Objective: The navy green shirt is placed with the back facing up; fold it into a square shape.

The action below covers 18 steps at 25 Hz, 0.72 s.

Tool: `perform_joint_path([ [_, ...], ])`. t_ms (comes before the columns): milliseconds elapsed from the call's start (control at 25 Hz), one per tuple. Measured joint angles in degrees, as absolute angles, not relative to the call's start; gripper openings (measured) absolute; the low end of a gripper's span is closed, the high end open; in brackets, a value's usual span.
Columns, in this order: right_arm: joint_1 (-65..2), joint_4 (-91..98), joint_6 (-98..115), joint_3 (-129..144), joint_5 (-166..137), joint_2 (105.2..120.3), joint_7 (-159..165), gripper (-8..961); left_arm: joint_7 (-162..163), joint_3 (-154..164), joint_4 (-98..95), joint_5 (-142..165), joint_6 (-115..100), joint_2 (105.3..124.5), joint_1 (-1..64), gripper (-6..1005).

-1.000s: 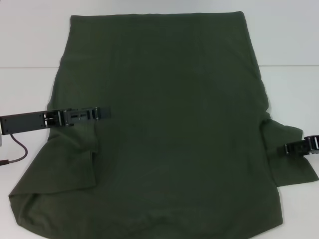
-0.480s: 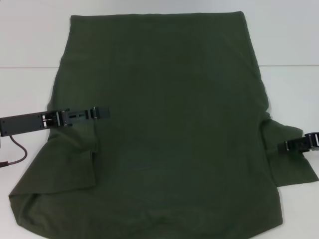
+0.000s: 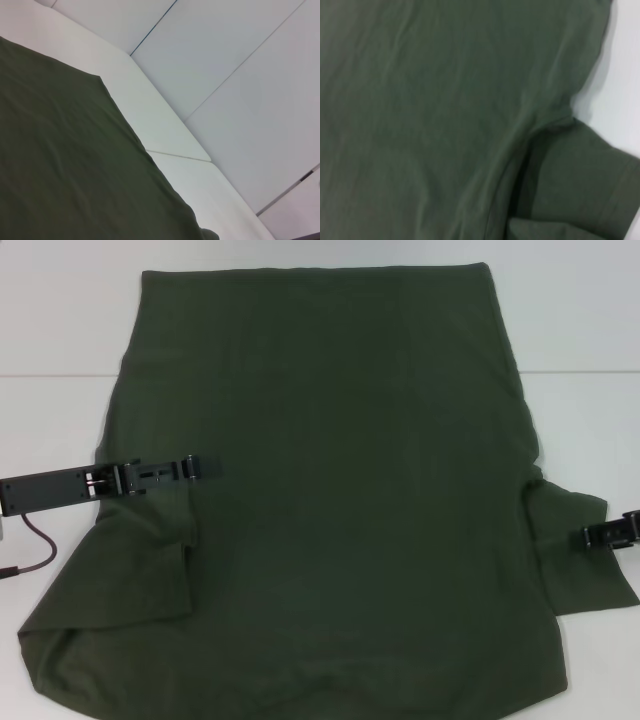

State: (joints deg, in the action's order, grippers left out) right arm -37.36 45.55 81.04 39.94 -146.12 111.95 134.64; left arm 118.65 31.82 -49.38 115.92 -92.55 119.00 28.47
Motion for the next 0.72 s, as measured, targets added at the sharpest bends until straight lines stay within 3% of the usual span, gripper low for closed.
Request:
perform_joint_path([
  [320, -37.5, 45.5, 79.1, 40.8, -149.2, 113.40, 134.7, 770, 118.7, 31.8, -49.1, 115.2, -92.5, 119.00, 28.5, 903],
  [720, -38.1, 45.7, 79.1, 40.8, -149.3, 113.59, 135.0, 758, 118.6, 31.6, -48.9, 115.1, -92.5, 118.91, 28.5, 903],
])
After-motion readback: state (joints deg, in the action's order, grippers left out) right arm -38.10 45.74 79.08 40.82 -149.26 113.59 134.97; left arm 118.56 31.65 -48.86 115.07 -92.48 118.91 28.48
